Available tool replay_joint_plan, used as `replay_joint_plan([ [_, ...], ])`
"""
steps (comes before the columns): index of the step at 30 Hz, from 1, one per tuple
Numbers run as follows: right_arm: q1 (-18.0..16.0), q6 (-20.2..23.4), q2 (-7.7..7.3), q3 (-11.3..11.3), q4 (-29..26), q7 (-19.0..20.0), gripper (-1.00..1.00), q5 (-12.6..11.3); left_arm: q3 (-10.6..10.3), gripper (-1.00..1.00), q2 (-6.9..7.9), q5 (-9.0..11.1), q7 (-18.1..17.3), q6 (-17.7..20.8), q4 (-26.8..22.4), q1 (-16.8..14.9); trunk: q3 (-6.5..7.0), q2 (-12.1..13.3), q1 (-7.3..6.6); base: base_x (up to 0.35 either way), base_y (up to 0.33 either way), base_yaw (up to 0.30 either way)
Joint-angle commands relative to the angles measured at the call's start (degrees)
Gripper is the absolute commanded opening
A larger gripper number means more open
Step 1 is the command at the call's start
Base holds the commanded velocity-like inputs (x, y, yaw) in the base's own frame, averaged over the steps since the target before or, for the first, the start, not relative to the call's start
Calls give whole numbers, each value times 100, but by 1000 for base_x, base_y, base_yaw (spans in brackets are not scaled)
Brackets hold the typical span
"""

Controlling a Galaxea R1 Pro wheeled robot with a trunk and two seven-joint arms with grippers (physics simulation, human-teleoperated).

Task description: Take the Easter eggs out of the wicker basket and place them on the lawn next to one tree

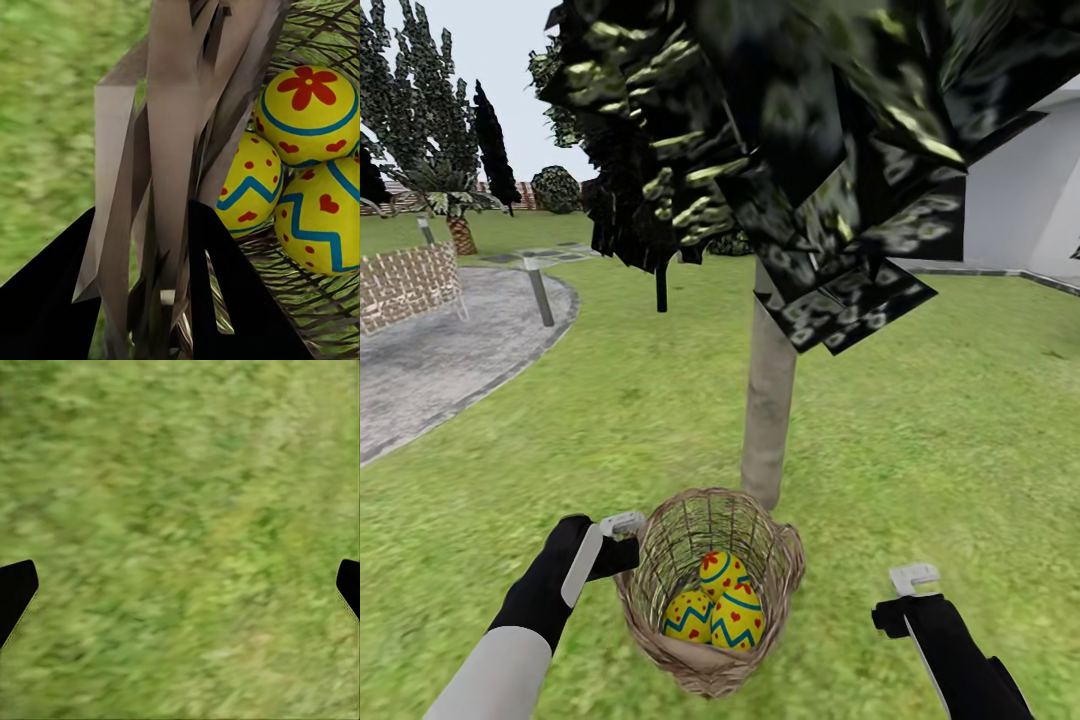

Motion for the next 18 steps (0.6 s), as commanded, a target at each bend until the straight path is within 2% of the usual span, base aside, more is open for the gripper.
replay_joint_plan([
  [1, -2, 24, 0, -6, -9, 56, 100, 59, 15, -100, -6, 142, 51, 13, -7, -4, -5, -2, 3, 322, 0, 0],
  [8, -2, 24, 3, -6, -9, 56, 100, 59, 18, -100, -6, 142, 51, 13, -7, -4, -5, -2, 3, 317, 0, 0],
  [14, -2, 24, 0, -8, -9, 56, 100, 56, 33, -100, 2, 142, 60, 13, -7, -4, -5, -2, 3, 27, 0, 0],
  [18, -2, 24, 0, -10, -9, 56, 100, 58, 33, -100, 3, 142, 60, 13, -7, -4, -77, -163, 90, 0, 0, 0],
])
